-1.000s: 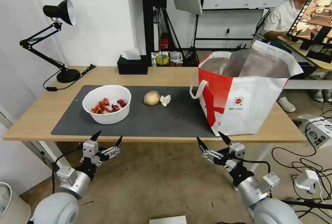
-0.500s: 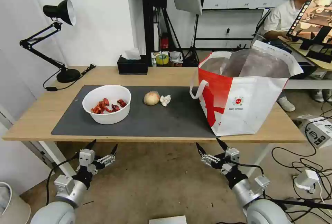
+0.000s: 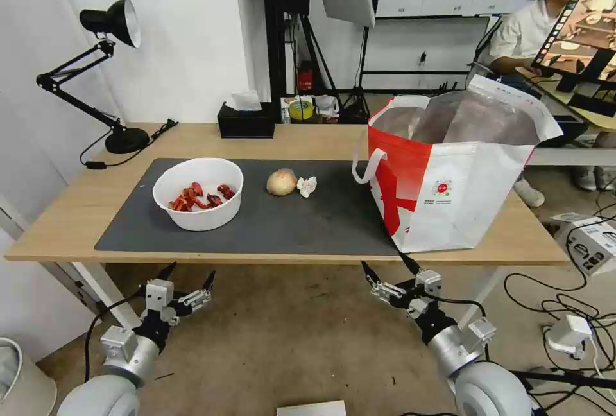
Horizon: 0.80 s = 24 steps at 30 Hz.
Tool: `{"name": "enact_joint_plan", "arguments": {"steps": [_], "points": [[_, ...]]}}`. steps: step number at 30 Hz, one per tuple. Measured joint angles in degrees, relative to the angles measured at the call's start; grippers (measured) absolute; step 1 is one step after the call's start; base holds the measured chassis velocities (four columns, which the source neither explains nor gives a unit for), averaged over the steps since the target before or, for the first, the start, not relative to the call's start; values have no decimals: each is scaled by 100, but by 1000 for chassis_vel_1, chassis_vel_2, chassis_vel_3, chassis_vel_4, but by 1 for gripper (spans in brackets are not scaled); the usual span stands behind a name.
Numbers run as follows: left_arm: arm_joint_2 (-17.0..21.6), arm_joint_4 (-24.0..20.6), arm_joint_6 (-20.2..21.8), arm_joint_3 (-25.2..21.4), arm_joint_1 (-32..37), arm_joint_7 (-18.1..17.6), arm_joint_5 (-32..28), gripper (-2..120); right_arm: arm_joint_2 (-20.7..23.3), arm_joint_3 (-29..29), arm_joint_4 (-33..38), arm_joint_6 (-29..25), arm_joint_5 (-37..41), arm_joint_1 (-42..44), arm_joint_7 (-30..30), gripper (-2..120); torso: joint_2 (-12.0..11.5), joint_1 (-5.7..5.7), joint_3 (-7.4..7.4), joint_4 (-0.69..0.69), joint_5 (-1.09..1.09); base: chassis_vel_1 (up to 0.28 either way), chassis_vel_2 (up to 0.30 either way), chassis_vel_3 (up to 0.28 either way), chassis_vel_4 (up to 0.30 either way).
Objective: Pick up the trash from the table and place it into the takeout bag.
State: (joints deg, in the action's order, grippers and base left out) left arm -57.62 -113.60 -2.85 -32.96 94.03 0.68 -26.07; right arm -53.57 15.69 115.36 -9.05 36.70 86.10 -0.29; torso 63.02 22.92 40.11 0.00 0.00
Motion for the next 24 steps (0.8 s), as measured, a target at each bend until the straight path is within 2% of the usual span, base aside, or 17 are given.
{"name": "enact_joint_plan", "arguments": {"steps": [11, 20, 24], "points": [[-45, -8, -11, 0, -3, 5, -8, 100, 65, -259, 99, 217, 235, -391, 70, 100, 0, 0, 0, -1, 0, 0, 0, 0, 0], [-12, -59, -18, -55, -72, 30, -69, 100, 405, -723, 427, 820, 997, -1422, 234, 100, 0, 0, 0, 0, -1, 0, 0, 0, 0], [13, -124, -6, -76, -88, 30, -102, 100, 484, -1027, 340, 1008, 1217, -1977, 218, 100, 0, 0, 0, -1, 0, 0, 0, 0, 0]]}}
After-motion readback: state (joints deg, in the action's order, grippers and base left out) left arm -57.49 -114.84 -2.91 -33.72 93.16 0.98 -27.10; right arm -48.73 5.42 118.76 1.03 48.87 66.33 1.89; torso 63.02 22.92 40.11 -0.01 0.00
